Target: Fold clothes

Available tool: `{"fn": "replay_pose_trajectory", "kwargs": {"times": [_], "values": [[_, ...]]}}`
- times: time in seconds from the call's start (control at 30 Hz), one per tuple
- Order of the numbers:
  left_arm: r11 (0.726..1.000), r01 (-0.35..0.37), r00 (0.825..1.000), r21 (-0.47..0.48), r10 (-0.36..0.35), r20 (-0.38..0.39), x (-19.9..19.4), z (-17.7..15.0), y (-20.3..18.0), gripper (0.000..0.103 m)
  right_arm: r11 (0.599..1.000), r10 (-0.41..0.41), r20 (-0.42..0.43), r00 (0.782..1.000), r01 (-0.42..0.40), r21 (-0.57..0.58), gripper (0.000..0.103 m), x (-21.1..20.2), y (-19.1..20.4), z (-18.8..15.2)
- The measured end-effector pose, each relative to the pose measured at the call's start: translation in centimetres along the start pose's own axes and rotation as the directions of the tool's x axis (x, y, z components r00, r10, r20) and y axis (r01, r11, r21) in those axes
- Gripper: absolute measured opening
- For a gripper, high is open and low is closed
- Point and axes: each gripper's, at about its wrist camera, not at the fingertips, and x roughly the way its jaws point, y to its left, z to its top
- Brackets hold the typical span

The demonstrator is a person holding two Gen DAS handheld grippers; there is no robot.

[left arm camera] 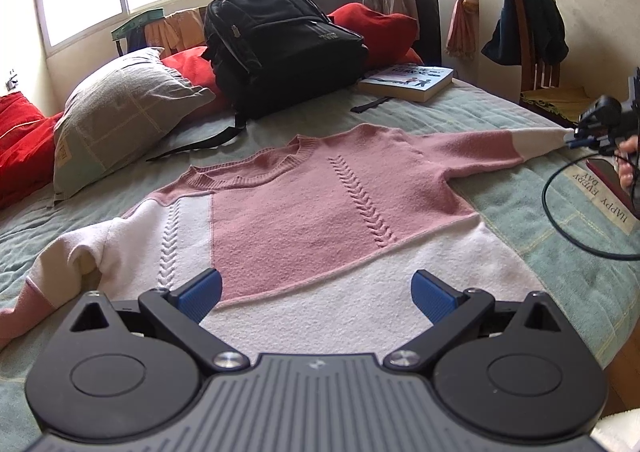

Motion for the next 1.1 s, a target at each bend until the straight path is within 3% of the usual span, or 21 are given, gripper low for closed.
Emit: {"fn": "replay_pose_trajectory", "kwargs": {"times": [0.2,0.3,0.37,0.4,0.43,0.5,0.67,0.77,0.83,0.97,1.03,1.1], "values": [[1.0,0.004,1.0,0.005,-0.004,0.002,-0.1,-0.1,-0.2,0.101,0.99,-0.037,-0.046,0.998,0.043,0.135,0.042,2.8,-1.3,0.3],[1.0,-0.005,1.0,0.006,0.005,-0.008,0.0,-0.2,-0.1,0.101,0.98,0.006,-0.028,1.0,0.0,0.197,0.042,4.0,-1.9,-0.2],[1.0,-0.007,1.0,0.003,0.007,-0.01,0.0,-0.4,0.0,0.101,0.975,0.038,0.005,0.999,-0.038,0.217,0.04,4.5,-2.1,-0.4],[1.0,-0.007,1.0,0.001,0.007,-0.01,0.0,-0.4,0.0,0.101,0.971,0.059,0.011,0.998,-0.06,0.231,0.029,4.7,-2.4,-0.3],[1.0,-0.007,1.0,-0.002,0.007,-0.011,0.0,-0.4,0.1,0.101,0.971,0.066,0.014,0.998,-0.067,0.229,0.01,4.6,-2.5,-0.3],[1.0,-0.011,1.0,-0.005,0.011,-0.012,0.1,-0.4,0.2,0.101,0.972,0.075,0.019,0.997,-0.078,0.222,0.01,4.2,-2.6,-0.3],[1.0,-0.002,1.0,-0.007,0.002,-0.015,0.4,-0.4,0.2,0.101,0.991,0.043,0.047,0.998,-0.049,0.128,0.009,1.0,-2.0,-0.2],[1.0,0.007,1.0,-0.001,-0.007,-0.012,0.5,-0.4,0.0,0.101,0.995,-0.085,0.06,0.995,0.082,0.048,0.011,-0.4,-1.1,0.1],[1.0,0.012,1.0,-0.002,-0.012,-0.01,0.5,-0.4,-0.1,0.101,0.994,-0.113,0.087,0.99,0.112,0.02,0.013,-1.1,-0.5,0.5],[1.0,0.01,1.0,-0.001,-0.01,-0.011,0.5,-0.5,-0.1,0.101,0.995,-0.014,0.075,0.997,0.021,-0.093,0.023,-0.9,2.3,1.4],[1.0,0.006,1.0,-0.006,-0.006,-0.012,0.4,-0.5,0.0,0.101,0.978,0.05,-0.006,0.999,-0.05,-0.201,0.033,0.6,5.1,1.7],[1.0,0.003,1.0,-0.01,-0.003,-0.014,0.4,-0.6,0.0,0.101,0.937,0.072,-0.13,0.989,-0.112,-0.332,0.035,3.2,8.0,1.4]]}}
